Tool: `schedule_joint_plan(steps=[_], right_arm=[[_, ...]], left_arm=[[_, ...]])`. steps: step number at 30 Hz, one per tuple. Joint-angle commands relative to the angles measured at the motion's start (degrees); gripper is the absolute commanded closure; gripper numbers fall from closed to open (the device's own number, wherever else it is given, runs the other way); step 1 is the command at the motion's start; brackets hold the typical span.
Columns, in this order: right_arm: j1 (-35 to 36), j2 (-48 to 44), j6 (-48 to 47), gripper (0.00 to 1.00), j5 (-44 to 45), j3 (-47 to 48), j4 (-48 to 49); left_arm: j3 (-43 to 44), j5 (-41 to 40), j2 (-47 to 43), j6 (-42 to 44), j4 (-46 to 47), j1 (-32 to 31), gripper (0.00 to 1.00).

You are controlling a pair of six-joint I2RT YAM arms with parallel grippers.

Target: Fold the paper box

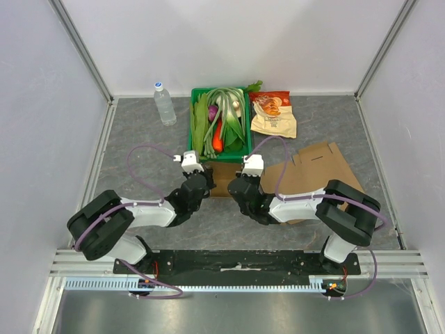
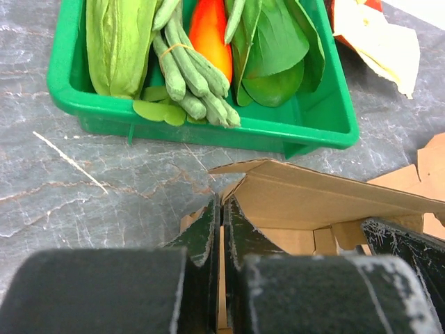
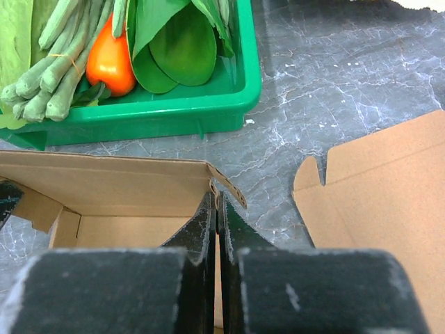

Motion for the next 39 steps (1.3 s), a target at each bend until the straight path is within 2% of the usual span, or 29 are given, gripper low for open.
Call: schedule_joint_plan(steps=[1, 2, 7, 14, 19, 27, 35, 39], right_arm=[[1.6, 0.0, -3.1, 1.00, 9.9, -4.4, 11.9], [2.1, -0.3, -4.0, 1.00, 10.6, -6.8, 16.7], [4.3, -1.0, -7.5, 1.00, 12.2, -10.9, 25.0], [6.3, 1.3, -9.6, 1.00, 14.4, -13.4, 30.9], [7.3, 3.3, -11.8, 1.00, 14.8, -15.0, 37.8], [7.9, 4.2, -11.9, 1.00, 14.3, -16.2, 38.4], [8.2, 3.4, -8.3, 1.00, 12.9, -17.6, 33.7], [9.0, 3.1, -4.8, 1.00, 13.0, -17.5, 28.8]], left_arm=[[-5.0, -8.6, 1.3, 1.1, 17.4, -1.3, 0.98], [-5.5, -10.4, 1.9, 1.4, 18.6, -1.7, 0.98], [-8.7, -12.5, 4.3, 1.4, 25.7, -3.7, 0.98], [-11.5, -16.9, 7.6, 3.5, 35.1, -7.5, 0.98], [-12.0, -19.0, 9.4, 3.6, 36.5, -9.4, 0.98], [-14.1, -19.6, 10.9, 2.2, 38.6, -10.7, 0.98], [-14.6, -20.9, 12.9, -0.9, 37.9, -12.9, 0.98], [-13.7, -23.6, 12.7, -3.2, 33.9, -15.0, 0.98]])
